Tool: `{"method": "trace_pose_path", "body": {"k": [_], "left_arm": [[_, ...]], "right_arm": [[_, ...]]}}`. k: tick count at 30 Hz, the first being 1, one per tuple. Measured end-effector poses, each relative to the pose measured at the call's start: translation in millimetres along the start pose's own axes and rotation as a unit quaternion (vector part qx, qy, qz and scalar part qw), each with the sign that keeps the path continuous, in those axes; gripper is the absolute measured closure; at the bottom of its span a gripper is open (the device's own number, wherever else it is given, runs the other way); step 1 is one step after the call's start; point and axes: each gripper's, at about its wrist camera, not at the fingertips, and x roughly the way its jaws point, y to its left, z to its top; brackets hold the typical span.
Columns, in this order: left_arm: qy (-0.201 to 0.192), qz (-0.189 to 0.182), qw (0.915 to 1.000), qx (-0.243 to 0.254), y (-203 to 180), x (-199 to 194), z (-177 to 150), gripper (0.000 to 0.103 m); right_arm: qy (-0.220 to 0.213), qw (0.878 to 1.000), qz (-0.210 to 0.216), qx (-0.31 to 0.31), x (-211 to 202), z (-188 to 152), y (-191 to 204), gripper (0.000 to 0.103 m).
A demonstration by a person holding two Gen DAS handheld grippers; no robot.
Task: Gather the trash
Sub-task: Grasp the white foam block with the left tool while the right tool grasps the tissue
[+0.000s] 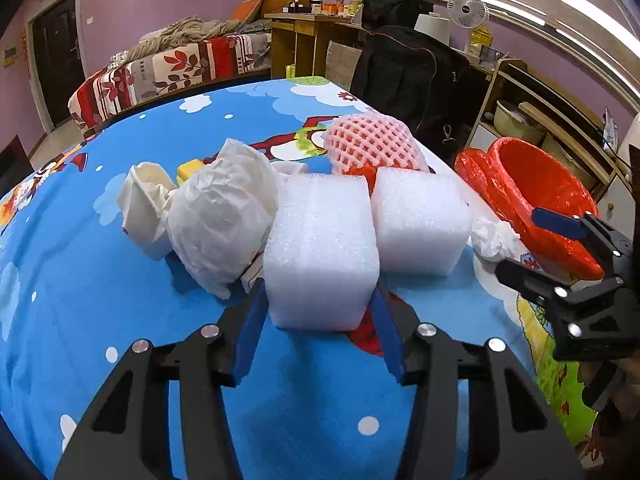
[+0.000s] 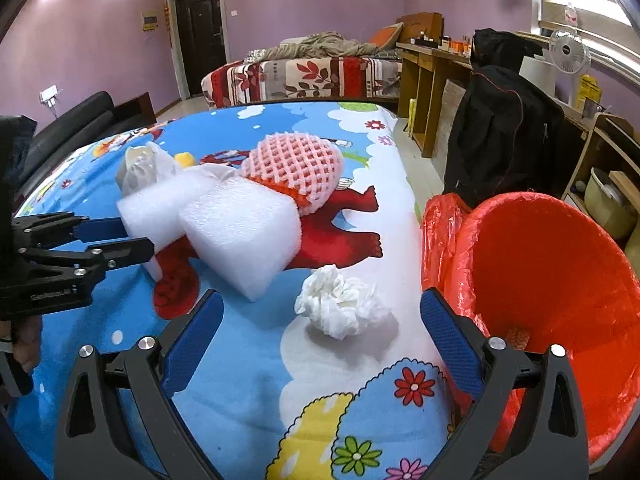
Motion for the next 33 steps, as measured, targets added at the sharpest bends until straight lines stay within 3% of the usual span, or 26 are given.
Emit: {"method": "trace_pose_path", "body": {"k": [13,17,20,33], "left_arm": [[-0.002,-0.010,0.9999,0.014,-11.5,5.9,8.6,0.054],[-0.004,-0.010,0.9998,0.016,-15.1,5.7,9.8,0.054],[-0.005,-0.011,0.9998,0.018,-17.8,4.9,9.6,0.054],[-0.017,-0.007,0.9996,0.020,-23.8,-1.3,14.9,0.054]], "right_arm": [[0.033,0.999,0.007,-0.005,22.5,0.4,2.2,0.044],[0.028,1.000,0.011,-0.002,19.3,0.9,-1.0,0.064],[0.024,1.000,0.014,-0.001,15.6,-0.2,-2.5,0.070],[-0.001,1.000,0.020,0.019,-15.2,-2.3,-15.5,0.077]]}}
